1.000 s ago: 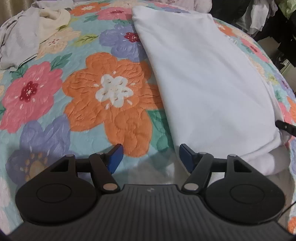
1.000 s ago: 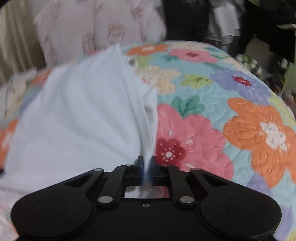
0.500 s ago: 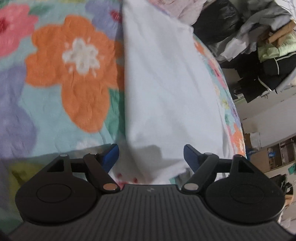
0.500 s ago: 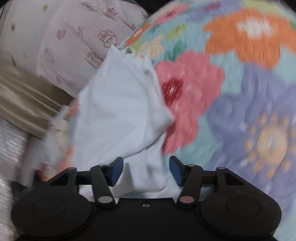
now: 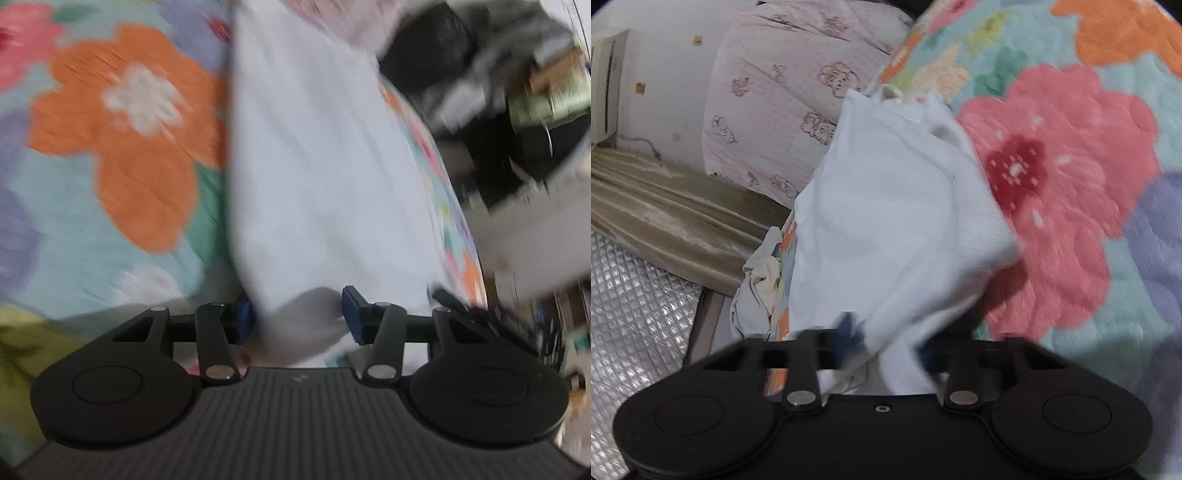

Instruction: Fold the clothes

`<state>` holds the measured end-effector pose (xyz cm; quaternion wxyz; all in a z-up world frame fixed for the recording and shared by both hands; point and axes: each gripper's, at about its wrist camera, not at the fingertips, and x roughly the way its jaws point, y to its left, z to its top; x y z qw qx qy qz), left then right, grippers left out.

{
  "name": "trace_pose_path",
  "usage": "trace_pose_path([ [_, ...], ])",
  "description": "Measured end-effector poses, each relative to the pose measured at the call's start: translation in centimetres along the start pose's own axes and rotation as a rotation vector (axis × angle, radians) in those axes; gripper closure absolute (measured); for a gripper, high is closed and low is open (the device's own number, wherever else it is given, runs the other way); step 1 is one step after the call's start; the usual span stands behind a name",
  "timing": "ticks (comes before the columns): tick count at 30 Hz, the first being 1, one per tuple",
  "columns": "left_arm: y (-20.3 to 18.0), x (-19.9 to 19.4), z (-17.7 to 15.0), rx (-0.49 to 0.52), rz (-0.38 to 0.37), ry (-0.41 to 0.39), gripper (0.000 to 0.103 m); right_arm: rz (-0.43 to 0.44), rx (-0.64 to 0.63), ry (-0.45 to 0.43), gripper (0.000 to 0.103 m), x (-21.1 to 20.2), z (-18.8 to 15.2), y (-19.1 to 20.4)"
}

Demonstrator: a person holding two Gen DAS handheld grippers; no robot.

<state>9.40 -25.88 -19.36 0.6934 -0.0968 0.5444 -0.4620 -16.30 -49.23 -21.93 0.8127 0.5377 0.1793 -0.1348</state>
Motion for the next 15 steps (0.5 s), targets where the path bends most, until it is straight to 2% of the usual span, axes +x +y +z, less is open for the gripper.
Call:
trace_pose_path([
  [3,-1.2,0.0,-0.5,0.061,0.034,-0.004,0.087,0.002,-0.019,-0.015,0.085,-0.5,-0.2,-0.1],
  [7,-1.9,-0.1,-0.5,0.057,0.045,-0.028,0.089,-0.002,-0.024,-0.005,0.082,-0.8,-0.6,-0.5],
  [9,-2.4,0.2,-0.5,0.090,0.070,-0.026,0.089,0.030,-0.007,0.012,0.082,-0.9,-0.8,-0.9],
  [13,-1.5,0.7,-0.2,0.037,0.062,0.004,0.089,0.020,-0.210,0.019,0.088,-1.3,-1.1,1.1],
  [15,-0.8,0.4,-0.2,0.024,0.034,0.013,0.089,0.011,-0.234,0.027,0.090,-1.4,-0.8,1.6],
])
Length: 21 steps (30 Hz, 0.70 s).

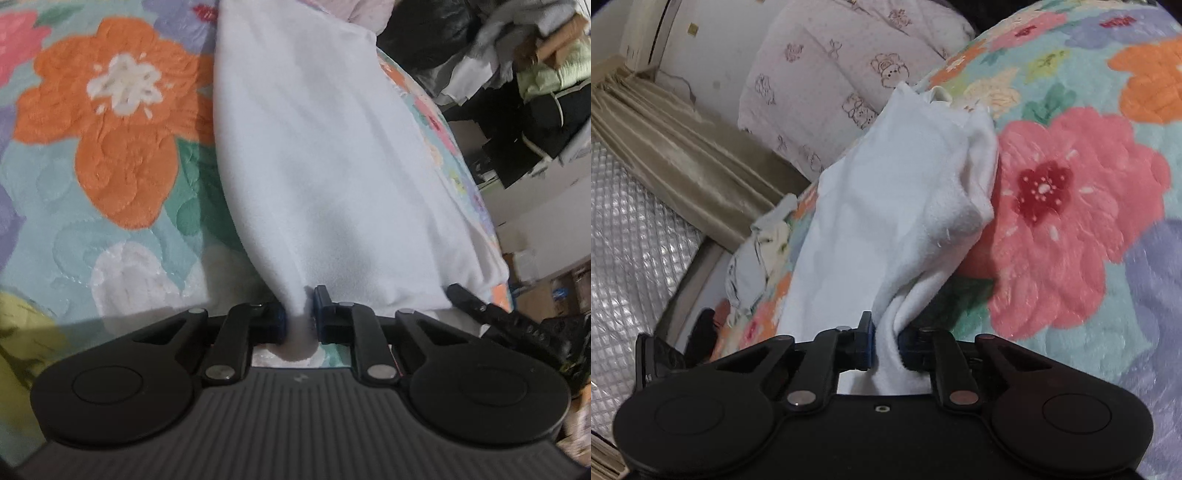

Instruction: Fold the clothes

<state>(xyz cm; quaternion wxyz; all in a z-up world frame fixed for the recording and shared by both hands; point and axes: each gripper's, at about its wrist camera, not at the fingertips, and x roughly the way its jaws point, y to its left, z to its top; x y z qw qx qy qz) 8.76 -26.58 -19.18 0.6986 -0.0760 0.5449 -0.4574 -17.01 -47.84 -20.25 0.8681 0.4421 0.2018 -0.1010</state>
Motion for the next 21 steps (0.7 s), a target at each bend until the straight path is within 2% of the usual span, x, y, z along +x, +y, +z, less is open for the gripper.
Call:
trace_pose_path([
  [6,-0.5,-1.8,-1.0,0.007,-0.005,-0.061,0.094,0.032,-0.023,0.001,0.091,-0.7,1.0,0.9],
  [11,-3.1,-3.7,-1.5,0.092,0.004,-0.118,0.095,0.058,-0.105,0.030,0.092,-1.6,1.5,3.2],
  [15,-4.1,-5.0,-2.3,0.094,-0.008,-0.132,0.095,0.072,-0.150,0.031,0.092,-2.7,1.6,4.8],
  [21,-4.4,-7.8,-4.4,0.089,0.032,-0.104,0.096,0.058,-0.192,0.068,0.092,-5.0,1.1,7.0],
])
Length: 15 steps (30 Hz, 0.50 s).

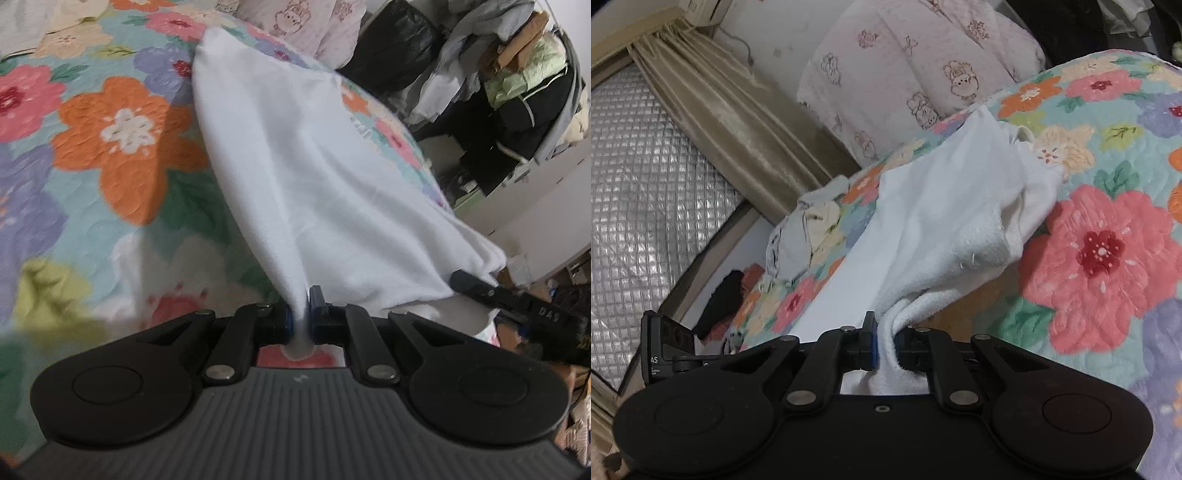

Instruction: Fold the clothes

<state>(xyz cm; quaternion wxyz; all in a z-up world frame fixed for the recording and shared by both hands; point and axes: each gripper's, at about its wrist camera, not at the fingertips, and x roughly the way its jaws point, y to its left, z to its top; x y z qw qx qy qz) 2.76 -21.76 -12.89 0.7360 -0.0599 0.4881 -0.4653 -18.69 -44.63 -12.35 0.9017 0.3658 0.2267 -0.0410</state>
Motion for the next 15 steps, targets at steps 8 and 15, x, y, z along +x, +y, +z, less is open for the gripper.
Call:
trace_pose_path([
  [8,-0.1,-5.5,-1.9,-0.087,-0.153,0.016,0.097,0.020,0.015,0.051,0.092,-5.0,-0.5,3.1],
  [15,-1.1,-9.5,-2.5,-0.082,-0.167,0.007,0.097,0.032,0.038,0.059,0.092,-7.6,-0.7,6.1],
])
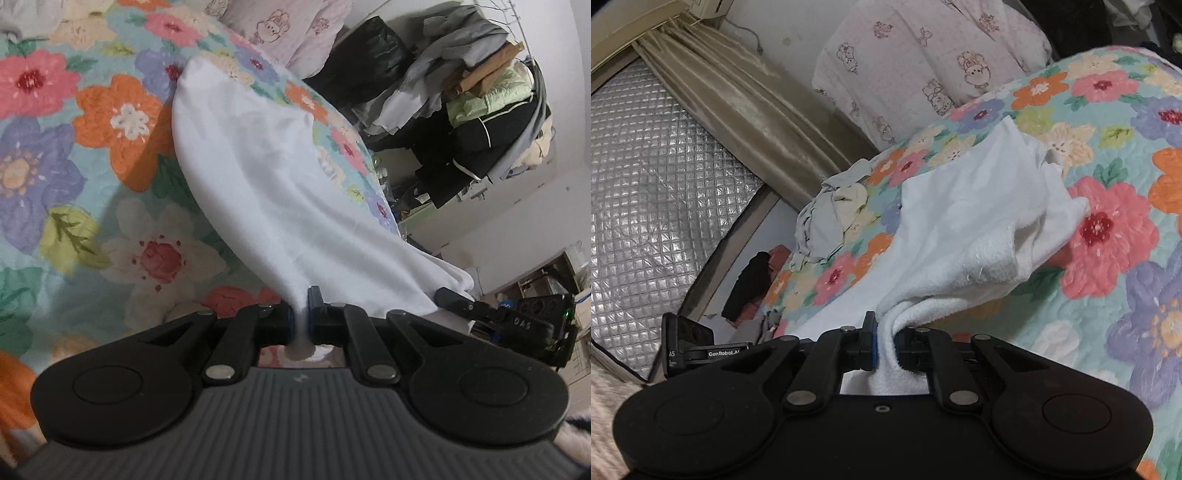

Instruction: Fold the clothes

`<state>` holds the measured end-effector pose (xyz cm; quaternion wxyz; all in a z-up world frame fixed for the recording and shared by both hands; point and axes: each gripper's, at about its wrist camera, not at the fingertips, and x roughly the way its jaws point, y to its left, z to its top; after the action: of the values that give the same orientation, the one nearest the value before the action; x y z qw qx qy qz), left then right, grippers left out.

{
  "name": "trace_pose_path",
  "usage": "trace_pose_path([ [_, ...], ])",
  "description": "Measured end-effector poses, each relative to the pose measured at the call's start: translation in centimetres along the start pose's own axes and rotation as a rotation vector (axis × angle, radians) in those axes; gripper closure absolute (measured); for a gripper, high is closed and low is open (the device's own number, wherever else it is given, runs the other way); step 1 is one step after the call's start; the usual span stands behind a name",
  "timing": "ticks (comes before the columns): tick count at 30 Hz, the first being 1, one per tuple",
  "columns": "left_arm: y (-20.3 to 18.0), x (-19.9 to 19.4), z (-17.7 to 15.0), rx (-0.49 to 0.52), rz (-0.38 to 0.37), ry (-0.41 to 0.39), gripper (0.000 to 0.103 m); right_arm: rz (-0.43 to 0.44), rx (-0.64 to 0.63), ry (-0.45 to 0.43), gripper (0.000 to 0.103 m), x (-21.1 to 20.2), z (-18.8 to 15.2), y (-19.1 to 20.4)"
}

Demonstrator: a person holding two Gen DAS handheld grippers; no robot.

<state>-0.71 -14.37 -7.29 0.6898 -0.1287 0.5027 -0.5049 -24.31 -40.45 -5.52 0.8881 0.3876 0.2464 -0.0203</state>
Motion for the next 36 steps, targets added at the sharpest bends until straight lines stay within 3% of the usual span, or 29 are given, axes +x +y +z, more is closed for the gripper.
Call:
trace_pose_path([
  [5,-1.2,-2.6,0.4,0.047,0.025,-0.032,0.097,0.004,-0.103,-0.007,0.092,-1.6,-0.4,3.5],
  [10,-0.6,-0.4,3.9,0.073,0.069,-0.065,0.097,-0.051,-0.126,-0.028,0.092,0.8,1.4,3.5],
  [17,-0.5,3.8,11.8,0.092,0.116,-0.105,0.097,-0.130,-0.170,-0.067,0.092,5.3,8.1,3.7],
  [23,-1.3,7.3,16.7,0.165,0.215,-0.150,0.097,-0.218,-0.221,-0.059,0.092,9.6,13.7,3.2],
  [32,4.2,13.8,18.9,0.041,0.258,-0.129,0.097,-0.262,0.037,0.072,0.091,17.3,17.7,-5.2],
  [34,4.7,15.4,20.5,0.061,0.264,-0.103,0.096,-0.268,0.095,0.086,0.088,19.0,18.7,-7.1],
  [36,4.4,17.2,20.7,0.149,0.330,-0.104,0.094,-0.268,0.131,0.096,0.085,20.6,19.8,-8.8],
])
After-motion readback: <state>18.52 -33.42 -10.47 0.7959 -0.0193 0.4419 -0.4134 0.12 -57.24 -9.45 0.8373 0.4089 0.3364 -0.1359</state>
